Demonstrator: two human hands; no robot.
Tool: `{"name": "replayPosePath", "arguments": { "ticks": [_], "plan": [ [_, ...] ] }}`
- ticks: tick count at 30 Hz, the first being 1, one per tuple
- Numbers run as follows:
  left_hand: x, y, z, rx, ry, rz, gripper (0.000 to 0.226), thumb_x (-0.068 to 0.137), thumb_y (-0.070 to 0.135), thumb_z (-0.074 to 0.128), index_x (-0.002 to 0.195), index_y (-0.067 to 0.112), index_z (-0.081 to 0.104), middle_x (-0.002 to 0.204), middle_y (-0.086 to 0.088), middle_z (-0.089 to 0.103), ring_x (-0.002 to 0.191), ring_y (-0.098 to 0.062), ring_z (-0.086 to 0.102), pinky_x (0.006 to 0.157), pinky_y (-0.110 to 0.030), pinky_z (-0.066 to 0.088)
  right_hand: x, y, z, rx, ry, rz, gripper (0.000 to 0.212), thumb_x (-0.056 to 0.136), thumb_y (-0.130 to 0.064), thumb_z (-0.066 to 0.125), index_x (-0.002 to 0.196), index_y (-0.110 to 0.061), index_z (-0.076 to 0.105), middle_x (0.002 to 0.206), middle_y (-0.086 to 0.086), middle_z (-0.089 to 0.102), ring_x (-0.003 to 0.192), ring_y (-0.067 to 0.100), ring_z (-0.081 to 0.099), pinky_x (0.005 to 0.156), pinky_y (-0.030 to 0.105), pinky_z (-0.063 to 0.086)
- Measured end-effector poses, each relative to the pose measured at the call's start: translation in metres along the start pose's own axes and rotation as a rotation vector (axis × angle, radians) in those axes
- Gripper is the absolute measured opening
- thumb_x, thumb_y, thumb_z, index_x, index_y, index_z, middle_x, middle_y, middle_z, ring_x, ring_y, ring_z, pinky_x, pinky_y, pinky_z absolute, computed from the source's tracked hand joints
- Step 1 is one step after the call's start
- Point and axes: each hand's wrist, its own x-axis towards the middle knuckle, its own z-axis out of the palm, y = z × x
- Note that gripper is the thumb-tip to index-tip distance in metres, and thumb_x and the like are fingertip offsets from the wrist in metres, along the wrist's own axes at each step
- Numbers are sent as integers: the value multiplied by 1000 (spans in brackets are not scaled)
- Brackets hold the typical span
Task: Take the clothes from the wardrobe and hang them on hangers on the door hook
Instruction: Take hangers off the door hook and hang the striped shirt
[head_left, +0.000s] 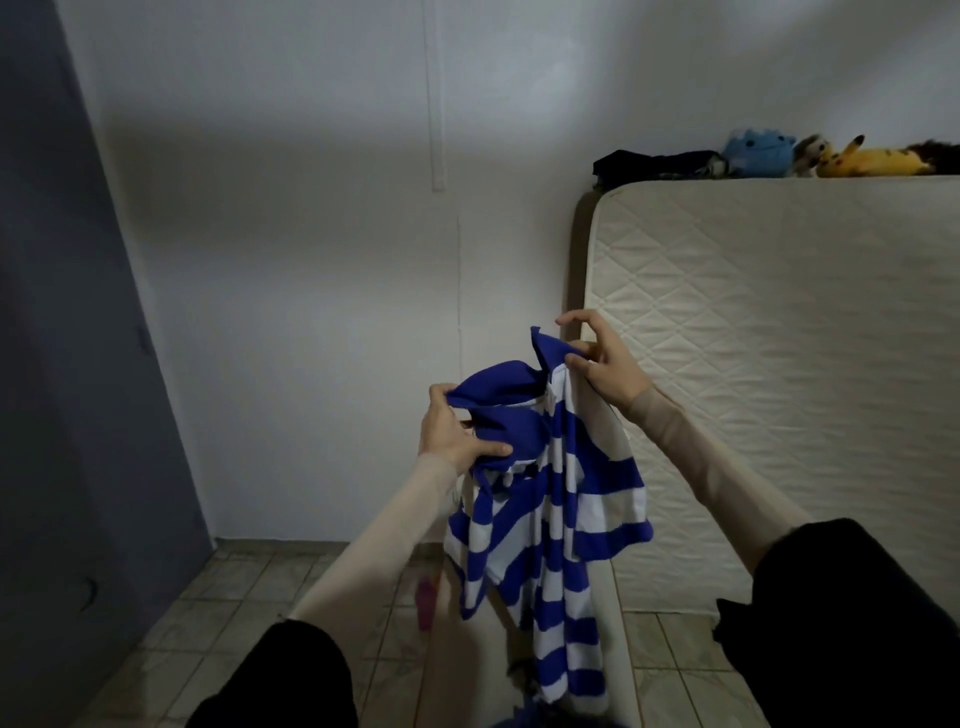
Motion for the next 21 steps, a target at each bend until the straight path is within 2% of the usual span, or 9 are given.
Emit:
{"name": "replayPosePath", "arguments": {
  "ticks": [2, 5, 7, 9, 11, 13, 15, 18, 21],
  "plan": [
    [-4, -10, 6, 91, 18, 37, 80, 58, -6, 81, 114, 18, 29, 111, 0, 49, 87, -16, 55, 70, -26, 52, 0, -2, -1, 11, 29, 17, 45, 87, 15, 43, 102, -27, 47, 80, 17, 54, 70, 20, 56, 72, 25, 49],
    [-4, -22, 11, 79, 83, 52, 64, 70, -6, 73, 110, 19, 29, 115, -4, 49, 75, -12, 57, 62, -20, 52, 0, -2, -5, -15, 57, 35, 45, 86, 14, 46, 97, -30, 50, 79, 18, 51, 73, 26, 51, 71, 31, 46],
    [-4, -21, 12, 6, 129, 21, 57, 76, -7, 67, 115, 15, 32, 112, -7, 52, 76, -13, 56, 61, -17, 51, -1, -3, -8, -70, 56, 45, 44, 85, 12, 49, 94, -30, 52, 81, 22, 52, 75, 27, 52, 73, 35, 47],
    [-2, -17, 10, -50, 163, -31, 60, 78, -4, 67, 124, 13, 32, 106, -7, 55, 88, -19, 56, 76, -24, 48, -2, -3, -10, -128, 41, 49, 37, 84, 11, 51, 94, -24, 54, 87, 20, 58, 72, 15, 59, 72, 29, 51],
    [-1, -9, 7, -140, 216, -82, 59, 78, -3, 68, 125, 9, 36, 103, -7, 56, 93, -20, 53, 82, -28, 43, -3, -3, -12, -161, 36, 57, 29, 82, 10, 55, 96, -15, 56, 91, 12, 62, 67, 2, 60, 68, 18, 50],
    [3, 1, 0, -253, 291, -127, 51, 77, -5, 69, 121, 2, 46, 107, -12, 58, 92, -20, 53, 81, -25, 43, -4, -1, -14, -183, 47, 74, 22, 81, 8, 59, 97, -8, 60, 91, 11, 64, 68, 5, 60, 67, 14, 49],
    [8, 8, -13, -233, 389, -145, 40, 76, -2, 70, 114, -3, 56, 115, -18, 62, 89, -19, 54, 80, -24, 44, -7, 4, -20, -205, 85, 103, 20, 79, 5, 63, 97, -3, 62, 88, 10, 65, 70, 7, 59, 67, 14, 48],
    [10, 20, -36, -186, 457, -152, 35, 76, 3, 72, 109, -4, 61, 114, -17, 64, 85, -18, 53, 77, -22, 43, -12, 13, -29, -166, 148, 180, 19, 76, 5, 66, 89, -8, 62, 71, 0, 63, 53, -6, 57, 61, 10, 46],
    [8, 31, -48, -140, 436, -131, 39, 76, 5, 72, 113, 0, 61, 115, -13, 63, 88, -18, 53, 79, -22, 43, -17, 20, -31, -129, 153, 244, 22, 74, 8, 68, 90, -6, 63, 51, -12, 61, 46, -6, 55, 58, 11, 48]
  ]
}}
